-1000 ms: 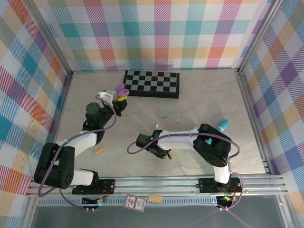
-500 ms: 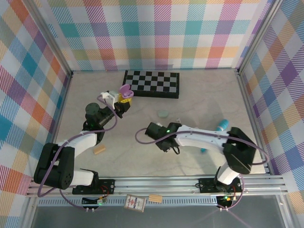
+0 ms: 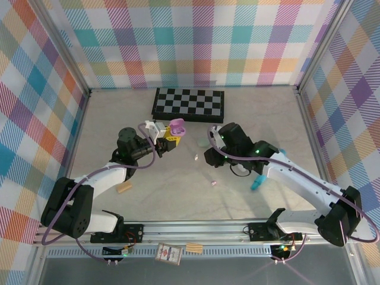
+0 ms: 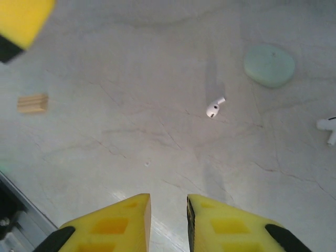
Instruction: Insert the wireless bluetooth earbuds into the charging case
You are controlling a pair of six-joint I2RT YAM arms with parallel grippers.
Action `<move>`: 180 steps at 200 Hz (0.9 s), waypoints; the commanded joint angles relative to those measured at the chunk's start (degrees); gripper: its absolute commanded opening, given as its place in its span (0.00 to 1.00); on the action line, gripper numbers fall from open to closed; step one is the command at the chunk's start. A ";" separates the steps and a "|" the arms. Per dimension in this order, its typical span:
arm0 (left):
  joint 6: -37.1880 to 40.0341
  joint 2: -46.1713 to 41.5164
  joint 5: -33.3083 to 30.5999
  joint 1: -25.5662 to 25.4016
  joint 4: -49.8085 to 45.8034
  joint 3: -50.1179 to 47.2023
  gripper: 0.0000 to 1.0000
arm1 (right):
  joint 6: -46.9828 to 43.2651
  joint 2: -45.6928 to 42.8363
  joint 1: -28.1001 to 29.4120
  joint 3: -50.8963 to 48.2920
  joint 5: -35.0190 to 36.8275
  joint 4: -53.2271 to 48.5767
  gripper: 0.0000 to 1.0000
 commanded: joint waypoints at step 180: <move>-1.94 0.46 -3.82 1.43 1.98 1.53 0.29 | 29.15 15.48 -6.44 -14.99 -9.78 4.99 0.49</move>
